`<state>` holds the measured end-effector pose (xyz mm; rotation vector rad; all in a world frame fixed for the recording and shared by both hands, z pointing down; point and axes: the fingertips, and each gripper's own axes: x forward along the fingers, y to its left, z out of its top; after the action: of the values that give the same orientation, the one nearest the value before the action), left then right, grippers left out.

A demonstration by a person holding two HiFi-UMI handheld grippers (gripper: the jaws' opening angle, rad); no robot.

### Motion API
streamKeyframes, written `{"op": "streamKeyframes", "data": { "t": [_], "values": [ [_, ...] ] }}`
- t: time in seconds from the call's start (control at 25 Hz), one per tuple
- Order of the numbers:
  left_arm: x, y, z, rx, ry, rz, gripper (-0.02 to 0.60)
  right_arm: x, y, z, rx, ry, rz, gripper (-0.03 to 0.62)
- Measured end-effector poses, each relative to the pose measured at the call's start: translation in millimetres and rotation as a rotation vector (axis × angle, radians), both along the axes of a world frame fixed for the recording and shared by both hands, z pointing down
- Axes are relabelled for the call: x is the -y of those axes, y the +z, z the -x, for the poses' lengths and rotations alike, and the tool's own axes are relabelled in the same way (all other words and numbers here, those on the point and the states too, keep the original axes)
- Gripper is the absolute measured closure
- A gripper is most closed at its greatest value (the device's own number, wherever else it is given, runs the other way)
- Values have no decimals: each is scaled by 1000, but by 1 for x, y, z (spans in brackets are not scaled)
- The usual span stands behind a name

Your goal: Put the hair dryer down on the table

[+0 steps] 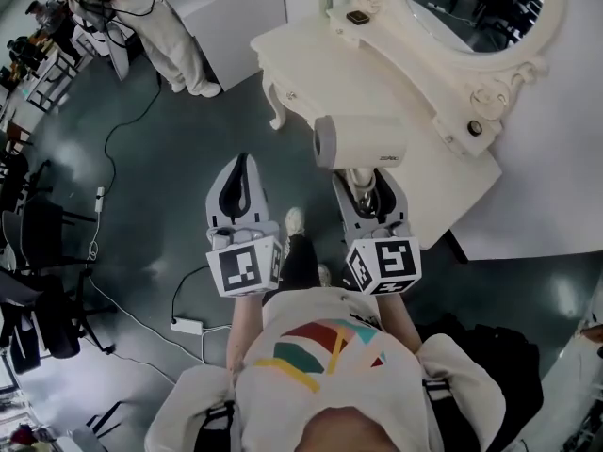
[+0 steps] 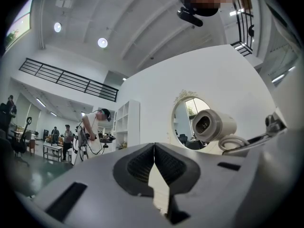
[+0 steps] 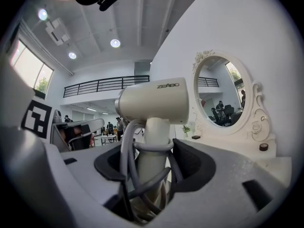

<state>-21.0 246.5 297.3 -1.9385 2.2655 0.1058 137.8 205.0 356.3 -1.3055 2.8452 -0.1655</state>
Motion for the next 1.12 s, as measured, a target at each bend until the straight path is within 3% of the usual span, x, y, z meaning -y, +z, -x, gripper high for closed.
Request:
{"op": "streamKeyframes", "data": {
  "t": [0.52,1.12],
  "values": [
    [72,8,17,-28,42,-29,577,58,11,0,-20,78,11,364],
    [174,22,72,-47,71,-3,577,155,21,54,-33,104,31,364]
  ]
}}
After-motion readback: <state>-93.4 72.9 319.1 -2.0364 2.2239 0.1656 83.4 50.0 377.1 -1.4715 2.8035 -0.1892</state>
